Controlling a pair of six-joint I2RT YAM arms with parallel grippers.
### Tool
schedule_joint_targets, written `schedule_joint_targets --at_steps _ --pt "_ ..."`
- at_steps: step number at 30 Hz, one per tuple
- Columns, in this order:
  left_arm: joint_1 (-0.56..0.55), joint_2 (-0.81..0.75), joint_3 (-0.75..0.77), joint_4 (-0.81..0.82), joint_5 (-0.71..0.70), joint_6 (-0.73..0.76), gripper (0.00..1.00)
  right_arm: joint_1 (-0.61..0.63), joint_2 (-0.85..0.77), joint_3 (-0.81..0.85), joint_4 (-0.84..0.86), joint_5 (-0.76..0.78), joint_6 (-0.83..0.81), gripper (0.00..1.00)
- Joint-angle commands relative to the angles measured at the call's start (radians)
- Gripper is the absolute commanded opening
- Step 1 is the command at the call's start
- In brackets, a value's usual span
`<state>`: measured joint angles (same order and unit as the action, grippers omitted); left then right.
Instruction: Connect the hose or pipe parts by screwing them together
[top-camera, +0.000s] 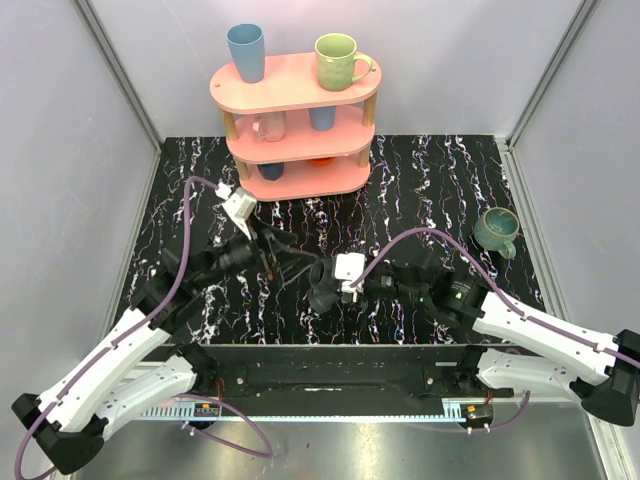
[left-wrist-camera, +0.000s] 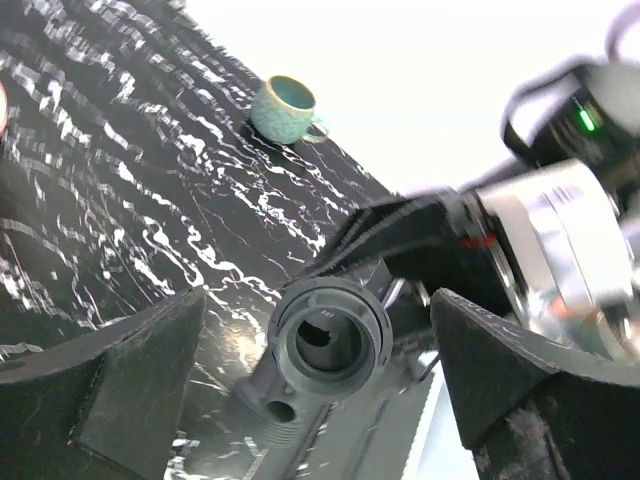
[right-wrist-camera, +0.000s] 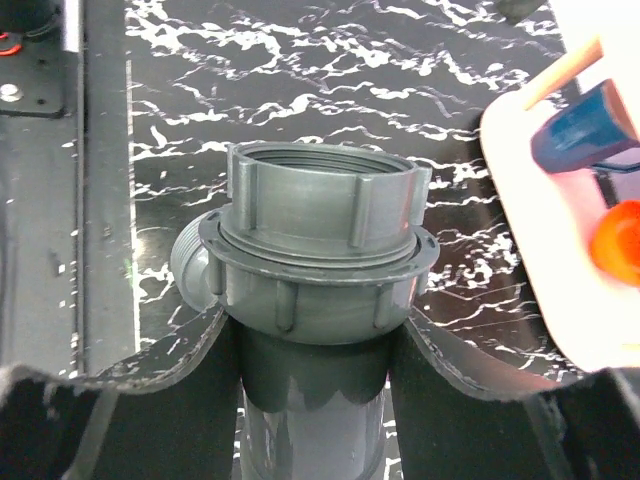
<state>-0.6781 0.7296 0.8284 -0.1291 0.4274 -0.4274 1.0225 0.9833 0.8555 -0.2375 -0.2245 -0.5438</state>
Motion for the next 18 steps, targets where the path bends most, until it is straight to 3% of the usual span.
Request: schedule_joint_targets --at_steps 1,3,7,11,15,18 --pt "0.012 0.027 0.074 -0.127 -0.245 -0.443 0.98 0.008 -0.026 -0.018 0.168 0.106 -0.088 0.00" --pt "0.029 0.033 0.072 -0.174 -0.285 -0.563 0.92 0.008 -0.037 -0.038 0.204 0.120 -0.100 0.00" --pt "0.041 0.092 0.083 -0.194 -0.179 -0.709 0.86 0.008 -0.031 -0.070 0.274 0.137 -0.125 0.00" --pt "0.040 0.163 0.127 -0.218 -0.090 -0.731 0.86 0.008 -0.005 -0.064 0.273 0.160 -0.143 0.00" --pt "0.040 0.174 0.117 -0.225 -0.096 -0.744 0.85 0.008 0.024 -0.052 0.270 0.174 -0.156 0.00" --pt "0.038 0.192 0.101 -0.227 -0.075 -0.754 0.76 0.008 0.041 -0.044 0.276 0.186 -0.160 0.00"
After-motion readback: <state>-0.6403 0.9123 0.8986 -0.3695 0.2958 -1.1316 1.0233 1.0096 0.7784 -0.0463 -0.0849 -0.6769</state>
